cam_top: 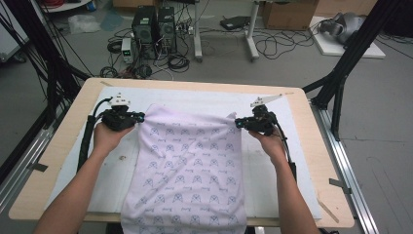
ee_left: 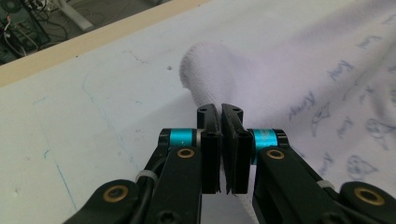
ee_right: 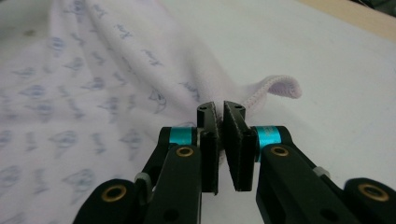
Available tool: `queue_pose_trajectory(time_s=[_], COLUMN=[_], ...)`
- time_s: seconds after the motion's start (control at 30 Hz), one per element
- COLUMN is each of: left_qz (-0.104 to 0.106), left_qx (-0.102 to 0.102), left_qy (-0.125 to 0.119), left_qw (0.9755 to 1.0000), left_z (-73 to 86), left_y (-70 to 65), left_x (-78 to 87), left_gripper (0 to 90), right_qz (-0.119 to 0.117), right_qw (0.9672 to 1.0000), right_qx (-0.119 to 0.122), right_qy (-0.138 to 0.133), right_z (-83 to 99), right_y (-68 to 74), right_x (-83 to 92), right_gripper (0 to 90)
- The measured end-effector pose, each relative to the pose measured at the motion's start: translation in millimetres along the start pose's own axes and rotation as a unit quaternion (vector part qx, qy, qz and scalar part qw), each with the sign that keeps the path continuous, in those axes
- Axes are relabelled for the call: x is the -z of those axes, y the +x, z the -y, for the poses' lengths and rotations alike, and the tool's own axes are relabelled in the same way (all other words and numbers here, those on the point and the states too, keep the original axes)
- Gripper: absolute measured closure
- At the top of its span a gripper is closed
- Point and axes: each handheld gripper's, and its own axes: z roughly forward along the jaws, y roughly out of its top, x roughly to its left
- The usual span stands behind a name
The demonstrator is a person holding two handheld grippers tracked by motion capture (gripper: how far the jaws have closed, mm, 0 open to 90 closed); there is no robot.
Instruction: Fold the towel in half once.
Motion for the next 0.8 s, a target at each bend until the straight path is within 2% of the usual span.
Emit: queue_pose_trajectory(time_s=[0.03, 0.07, 0.1, 0.13, 0.17, 0.23, 0.27, 0.3, 0.33, 0.4, 0.43, 0.47, 0.5, 0.53, 0.57, 0.6, 0.63, 0.67, 0.73, 0.77, 0.8], left_qz=[0.004, 0.004, 0.011, 0.014, 0.018, 0.029, 0.031, 0.031, 0.034, 0.044, 0.044, 0.049, 0.06, 0.06, 0.067, 0.069, 0.07, 0.068, 0.068, 0.068, 0.068], left_qx=[-0.003, -0.003, -0.004, -0.005, -0.008, -0.015, -0.018, -0.018, -0.02, -0.028, -0.028, -0.024, -0.026, -0.026, -0.027, -0.03, -0.032, -0.027, -0.023, -0.019, -0.011], left_qy=[-0.01, -0.01, -0.02, -0.024, -0.03, -0.039, -0.033, -0.033, -0.037, -0.041, -0.041, -0.048, -0.047, -0.047, -0.042, -0.033, -0.024, 0.0, 0.007, 0.01, 0.008], left_qw=[0.9999, 0.9999, 0.9997, 0.9996, 0.9994, 0.9987, 0.9988, 0.9988, 0.9985, 0.9978, 0.9978, 0.9973, 0.9968, 0.9968, 0.9965, 0.9967, 0.9967, 0.9973, 0.9974, 0.9974, 0.9976], left_z=[1.5, 1.5, 4.0, 5.7, 9.4, 18.5, 27.3, 27.3, 34.7, 52.1, 52.1, 59.0, 72.2, 72.2, 80.3, 86.5, 90.5, 96.8, 97.6, 97.1, 92.8], left_y=[-4.4, -4.4, -7.8, -10.5, -15.7, -24.9, -32.9, -32.9, -38.2, -51.2, -51.2, -56.0, -64.5, -64.5, -69.0, -71.9, -73.5, -75.0, -74.1, -72.5, -69.1], left_x=[10.8, 10.8, 17.8, 21.9, 28.6, 39.5, 47.0, 47.0, 52.9, 67.4, 67.4, 72.6, 82.3, 82.3, 86.9, 89.2, 89.8, 88.4, 87.1, 86.0, 82.7], left_gripper=[85.8, 85.8, 85.8, 85.8, 85.8, 85.8, 85.8, 85.8, 85.8, 85.8, 85.8, 85.8, 85.8, 85.8, 85.8, 84.7, 81.2, 73.1, 58.9, 58.9, 52.7], right_qz=[-0.006, -0.006, -0.01, -0.01, -0.014, -0.015, -0.02, -0.02, -0.026, -0.033, -0.036, -0.036, -0.044, -0.049, -0.049, -0.052, -0.055, -0.06, -0.072, -0.072, -0.069], right_qw=[0.9999, 0.9999, 0.9995, 0.9995, 0.9992, 0.9991, 0.9988, 0.9988, 0.9985, 0.9981, 0.9979, 0.9978, 0.9976, 0.9975, 0.9975, 0.9973, 0.9972, 0.9971, 0.997, 0.997, 0.9975], right_qx=[0.01, 0.01, 0.025, 0.025, 0.033, 0.035, 0.044, 0.044, 0.047, 0.051, 0.054, 0.056, 0.053, 0.051, 0.051, 0.05, 0.049, 0.042, 0.021, 0.021, 0.012], right_qy=[-0.007, -0.007, -0.018, -0.018, -0.017, -0.017, -0.011, -0.011, -0.005, -0.007, -0.004, -0.003, -0.004, -0.003, -0.003, 0.012, 0.015, 0.018, 0.022, 0.022, 0.011], right_z=[-0.5, -0.5, 1.5, 1.5, 6.8, 9.9, 20.6, 20.6, 31.3, 43.0, 47.2, 53.8, 60.7, 67.6, 67.6, 82.2, 86.8, 90.9, 97.5, 97.5, 93.7], right_y=[6.7, 6.7, 18.7, 18.7, 29.0, 33.2, 44.8, 44.8, 55.4, 66.2, 70.1, 76.1, 80.7, 84.1, 84.1, 89.8, 89.0, 87.9, 80.3, 80.3, 75.7], right_x=[6.2, 6.2, 15.4, 15.4, 22.6, 25.2, 31.1, 31.1, 35.1, 39.8, 41.3, 43.7, 45.5, 46.2, 46.2, 45.4, 44.2, 42.9, 40.4, 40.4, 41.5], right_gripper=[84.6, 84.6, 84.5, 84.5, 84.5, 84.6, 84.6, 84.6, 84.6, 84.6, 84.6, 84.6, 84.6, 84.6, 84.6, 84.0, 82.7, 80.0, 70.1, 70.1, 63.4])
